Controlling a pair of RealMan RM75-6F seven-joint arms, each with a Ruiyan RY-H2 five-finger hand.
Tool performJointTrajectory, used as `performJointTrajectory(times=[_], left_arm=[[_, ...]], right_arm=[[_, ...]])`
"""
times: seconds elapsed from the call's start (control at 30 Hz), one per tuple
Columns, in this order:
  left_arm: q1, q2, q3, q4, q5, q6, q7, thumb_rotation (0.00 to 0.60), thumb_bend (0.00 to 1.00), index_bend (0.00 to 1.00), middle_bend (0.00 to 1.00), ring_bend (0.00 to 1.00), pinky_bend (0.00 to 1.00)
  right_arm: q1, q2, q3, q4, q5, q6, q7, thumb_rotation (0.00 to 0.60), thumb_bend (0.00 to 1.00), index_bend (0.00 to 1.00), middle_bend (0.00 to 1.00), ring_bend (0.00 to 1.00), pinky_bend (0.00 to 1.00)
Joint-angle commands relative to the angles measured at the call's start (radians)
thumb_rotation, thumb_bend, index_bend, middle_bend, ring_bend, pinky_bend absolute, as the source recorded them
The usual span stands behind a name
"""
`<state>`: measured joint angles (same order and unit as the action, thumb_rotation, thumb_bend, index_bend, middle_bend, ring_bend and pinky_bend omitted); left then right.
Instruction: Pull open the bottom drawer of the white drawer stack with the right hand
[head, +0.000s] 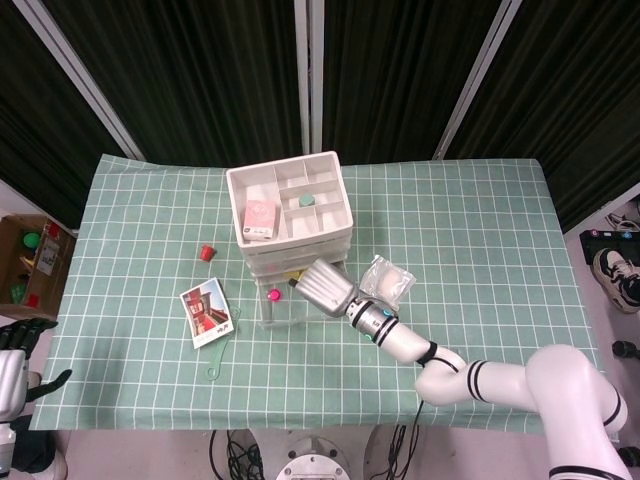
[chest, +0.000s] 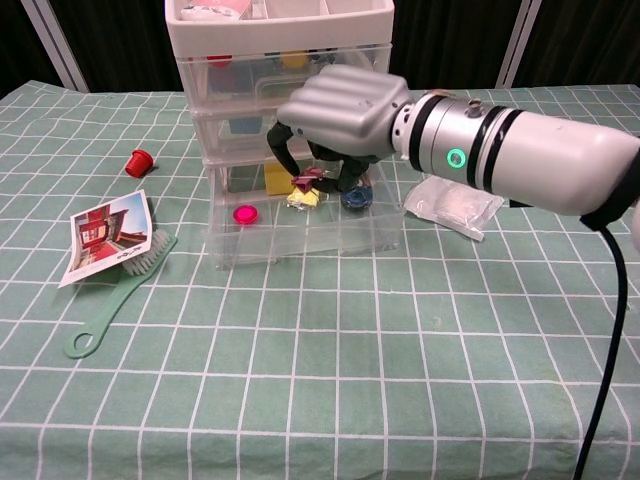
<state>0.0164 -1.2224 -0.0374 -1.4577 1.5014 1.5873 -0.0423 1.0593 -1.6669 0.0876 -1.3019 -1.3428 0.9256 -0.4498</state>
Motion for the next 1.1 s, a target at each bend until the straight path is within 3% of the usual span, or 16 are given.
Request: performJointTrajectory(times=[0.03,0.27,0.57,0.67,0.8,0.9,0.97,1.1], left_arm=[[-0.001,0.001,-0.001,-0.003,0.003,0.002,0.002,0.600,0.03,0.28,0.25,0.19,0.20],[-0.007,0.002,-0.001,-0.023,0.017,0.004,0.020,0.600,0.03,0.28,0.25,0.19,0.20],[-0.003,0.008,0.006,-0.055,0.027,0.013,0.048,0.600,0.03,0.28,0.25,0.19,0.20],[0.001,0.010,0.009,-0.058,0.027,0.017,0.049,0.600,0.03,0.28,0.25,0.19,0.20],[0.003,0.008,0.010,-0.055,0.027,0.017,0.044,0.600,0.03,0.28,0.25,0.19,0.20],[-0.001,0.003,0.008,-0.048,0.028,0.014,0.040,0.600,0.03,0.28,0.25,0.19,0.20],[-0.005,-0.002,0.005,-0.043,0.031,0.013,0.035,0.600,0.03,0.28,0.25,0.19,0.20],[-0.010,-0.006,0.002,-0.032,0.034,0.011,0.026,0.600,0.03,0.28,0.25,0.19,0.20]], right_arm=[[-0.047,0.099,0.005,-0.136,-0.066,0.083,0.021,0.600,0.40,0.77,0.96,0.98,1.00],[-0.102,0.181,-0.051,-0.303,-0.156,0.118,0.062,0.600,0.40,0.76,0.96,0.98,1.00],[-0.087,0.025,-0.104,-0.202,-0.203,0.003,0.036,0.600,0.39,0.66,0.96,0.98,1.00],[-0.086,-0.012,-0.106,-0.175,-0.206,-0.018,0.009,0.600,0.38,0.49,0.96,0.98,1.00],[-0.101,-0.005,-0.100,-0.193,-0.187,-0.021,-0.045,0.600,0.21,0.19,0.96,0.97,1.00],[-0.131,0.025,-0.090,-0.228,-0.170,0.013,-0.074,0.600,0.12,0.04,0.94,0.95,0.99],[-0.160,0.060,-0.088,-0.262,-0.160,0.049,-0.084,0.600,0.07,0.01,0.89,0.92,0.98],[-0.246,0.158,-0.097,-0.349,-0.170,0.175,-0.081,0.600,0.05,0.00,0.67,0.74,0.92]])
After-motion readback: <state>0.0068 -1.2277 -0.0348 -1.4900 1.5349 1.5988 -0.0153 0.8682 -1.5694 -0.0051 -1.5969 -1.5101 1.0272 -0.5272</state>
